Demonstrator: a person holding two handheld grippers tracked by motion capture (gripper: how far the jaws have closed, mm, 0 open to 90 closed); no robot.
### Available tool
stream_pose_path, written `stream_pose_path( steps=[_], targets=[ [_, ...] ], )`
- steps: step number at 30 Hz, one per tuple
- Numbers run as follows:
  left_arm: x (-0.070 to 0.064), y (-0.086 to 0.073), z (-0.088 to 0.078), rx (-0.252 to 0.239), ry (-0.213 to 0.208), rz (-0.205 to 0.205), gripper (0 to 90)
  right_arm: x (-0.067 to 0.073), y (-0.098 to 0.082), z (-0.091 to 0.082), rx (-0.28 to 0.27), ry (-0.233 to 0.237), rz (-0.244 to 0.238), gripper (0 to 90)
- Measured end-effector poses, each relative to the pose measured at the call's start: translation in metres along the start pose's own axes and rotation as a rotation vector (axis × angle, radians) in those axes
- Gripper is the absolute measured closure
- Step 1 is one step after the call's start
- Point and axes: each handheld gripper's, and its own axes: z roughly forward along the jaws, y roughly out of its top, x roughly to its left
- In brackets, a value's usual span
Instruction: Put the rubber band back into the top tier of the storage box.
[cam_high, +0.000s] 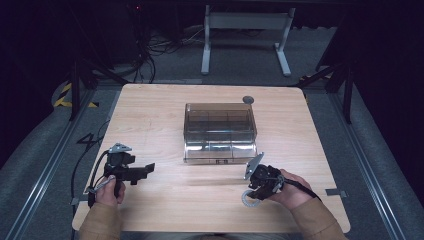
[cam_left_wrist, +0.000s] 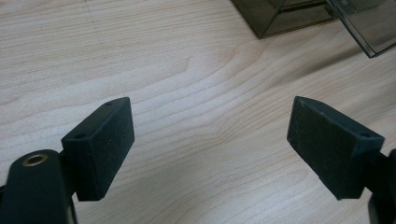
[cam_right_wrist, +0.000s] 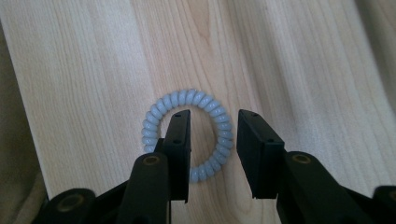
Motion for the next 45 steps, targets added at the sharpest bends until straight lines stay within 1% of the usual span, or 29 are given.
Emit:
stream_pose_path(
  steps=[9, 10, 11, 13, 15, 17, 18, 21, 24, 30, 31, 32, 33, 34, 35, 41, 42, 43, 45],
  targets=[
    [-0.001, 0.001, 0.001, 0.002, -0.001, 0.004, 15.7, 0.001, -0.001, 0.007, 0.031, -0.007, -0.004, 68.6],
    [-0.001, 0.001, 0.001, 0.004, -0.004, 0.009, 15.7, 0.001, -0.001, 0.008, 0.035, -0.017, -0.015, 69.6],
    [-0.001, 0.001, 0.001, 0.004, -0.004, 0.009, 15.7, 0.002, -0.001, 0.008, 0.04, -0.022, -0.016, 70.8],
    [-0.001, 0.001, 0.002, 0.002, -0.003, 0.006, 15.7, 0.002, 0.0, 0.008, 0.041, -0.023, -0.021, 73.1],
    [-0.001, 0.001, 0.001, 0.002, -0.001, 0.003, 15.7, 0.003, 0.0, 0.008, 0.047, -0.029, -0.035, 77.5],
    [-0.001, 0.001, 0.001, 0.003, -0.001, 0.002, 15.7, 0.004, 0.001, 0.008, 0.056, -0.029, -0.035, 80.2],
    [-0.001, 0.001, 0.001, 0.002, -0.001, 0.004, 15.7, 0.004, 0.001, 0.009, 0.052, -0.03, -0.041, 81.5],
    [-0.001, 0.001, 0.001, 0.005, -0.004, 0.008, 15.7, 0.005, 0.001, 0.009, 0.057, -0.031, -0.032, 82.1],
    [-0.001, 0.001, 0.001, 0.002, -0.001, 0.004, 15.7, 0.004, 0.001, 0.009, 0.056, -0.03, -0.035, 82.2],
    [-0.001, 0.001, 0.001, 0.003, -0.001, 0.004, 15.7, 0.004, 0.002, 0.009, 0.063, -0.029, -0.014, 82.4],
    [-0.001, 0.001, 0.001, 0.003, -0.001, 0.003, 15.7, 0.005, 0.003, 0.008, 0.07, -0.041, -0.021, 82.5],
    [-0.001, 0.001, 0.001, 0.003, -0.001, 0.003, 15.7, 0.005, 0.003, 0.008, 0.07, -0.041, -0.021, 82.5],
    [0.0, 0.001, 0.001, 0.003, 0.0, 0.002, 15.7, 0.006, 0.004, 0.007, 0.065, -0.037, -0.012, 82.5],
    [0.0, 0.001, 0.001, 0.003, 0.0, 0.002, 15.7, 0.006, 0.004, 0.007, 0.065, -0.037, -0.012, 82.5],
    [0.0, 0.001, 0.001, 0.003, 0.0, 0.002, 15.7, 0.006, 0.005, 0.003, 0.056, -0.039, -0.019, 82.5],
    [-0.001, 0.001, 0.002, 0.007, 0.001, 0.005, 15.7, 0.006, 0.006, -0.007, 0.037, -0.036, -0.005, 82.6],
    [-0.001, 0.001, 0.002, 0.006, 0.002, 0.005, 15.7, 0.006, 0.007, -0.008, 0.034, -0.035, -0.014, 82.6],
    [-0.001, 0.001, 0.002, 0.007, 0.001, 0.007, 15.7, 0.007, 0.007, -0.01, 0.031, -0.038, -0.005, 82.6],
    [-0.001, 0.001, 0.002, 0.007, 0.001, 0.005, 15.7, 0.008, 0.008, -0.013, 0.027, -0.045, -0.014, 82.6]
  ],
)
